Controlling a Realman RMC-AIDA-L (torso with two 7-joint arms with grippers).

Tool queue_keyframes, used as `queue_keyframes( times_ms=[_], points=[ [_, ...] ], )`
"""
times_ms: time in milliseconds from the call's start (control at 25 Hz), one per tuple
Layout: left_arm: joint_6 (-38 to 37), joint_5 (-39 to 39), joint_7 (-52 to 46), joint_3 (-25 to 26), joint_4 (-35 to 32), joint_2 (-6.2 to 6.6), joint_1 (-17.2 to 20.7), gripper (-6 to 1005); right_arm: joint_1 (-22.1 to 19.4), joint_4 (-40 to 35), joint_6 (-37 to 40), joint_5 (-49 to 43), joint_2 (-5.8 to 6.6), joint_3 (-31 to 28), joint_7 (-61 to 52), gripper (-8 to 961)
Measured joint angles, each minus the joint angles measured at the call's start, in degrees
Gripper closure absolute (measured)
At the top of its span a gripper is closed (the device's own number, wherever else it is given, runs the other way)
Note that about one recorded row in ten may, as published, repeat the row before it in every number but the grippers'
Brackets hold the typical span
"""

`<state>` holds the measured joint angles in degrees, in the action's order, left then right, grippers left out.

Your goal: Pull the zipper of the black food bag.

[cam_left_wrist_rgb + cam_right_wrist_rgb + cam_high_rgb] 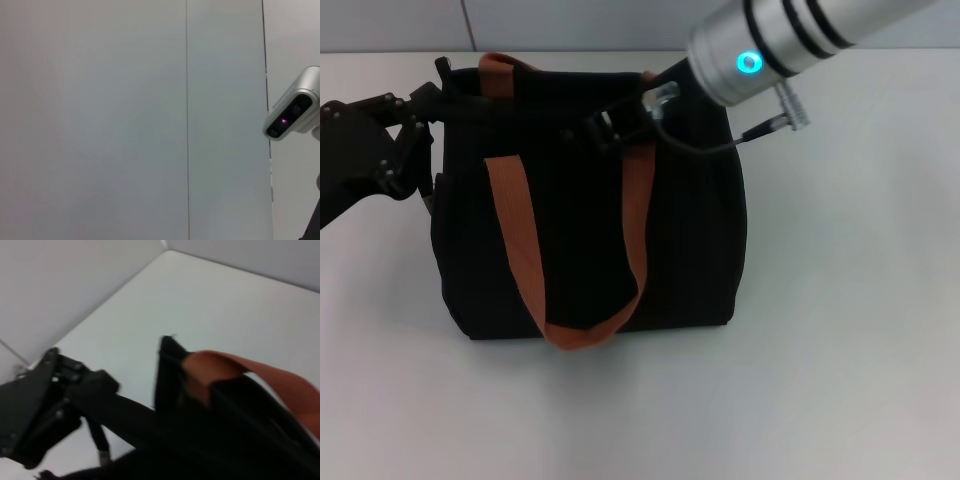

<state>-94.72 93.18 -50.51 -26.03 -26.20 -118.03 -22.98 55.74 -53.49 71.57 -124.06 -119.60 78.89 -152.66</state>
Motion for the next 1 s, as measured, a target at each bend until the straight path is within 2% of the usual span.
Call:
queue_keyframes(
  times_ms=[80,200,400,600,680,720,760,800,840,880,1000],
  points=[
    [0.0,0.0,0.0,0.1,0.0,0.02,0.1,922,-0.9,-1.6,0.6,-1.2,0.04,-0.1,-0.9,951],
    [0.1,0.0,0.0,0.3,0.0,0.14,0.1,921,-5.1,-8.6,2.9,-6.5,0.08,-0.4,-4.9,951],
    [0.1,0.0,-0.5,0.3,-0.1,0.24,-0.1,919,-8.3,-13.0,5.1,-10.3,0.08,-1.9,-6.7,951],
    [0.1,0.0,-0.6,0.3,-0.1,0.34,-0.3,917,-11.4,-16.6,5.9,-10.0,-0.09,-2.9,-6.0,950],
    [0.2,0.0,-0.6,0.3,-0.1,0.41,-0.3,916,-13.6,-16.8,6.0,-4.2,0.04,-5.6,-2.3,950],
    [0.2,0.0,-0.6,0.3,-0.1,0.41,-0.3,915,-13.6,-16.8,6.0,-4.2,0.04,-5.6,-2.3,944],
    [0.3,0.0,-0.6,0.3,-0.1,0.43,-0.4,915,-16.0,-16.6,6.6,3.7,0.16,-8.8,3.4,938],
    [0.3,0.0,-0.6,0.3,-0.1,0.43,-0.4,914,-16.0,-16.6,6.6,3.7,0.16,-8.8,3.4,933],
    [0.3,0.0,-0.6,0.3,-0.1,0.44,-0.4,914,-18.3,-16.4,7.5,10.4,0.16,-10.8,8.5,927],
    [0.3,0.0,-0.7,0.3,-0.1,0.43,-0.4,913,-18.3,-16.4,7.5,10.4,0.16,-10.8,8.5,921],
    [0.3,-0.1,-1.1,0.2,-0.1,0.44,-0.4,912,-23.8,-13.4,11.3,27.5,0.33,-15.9,23.2,904]
  ],
)
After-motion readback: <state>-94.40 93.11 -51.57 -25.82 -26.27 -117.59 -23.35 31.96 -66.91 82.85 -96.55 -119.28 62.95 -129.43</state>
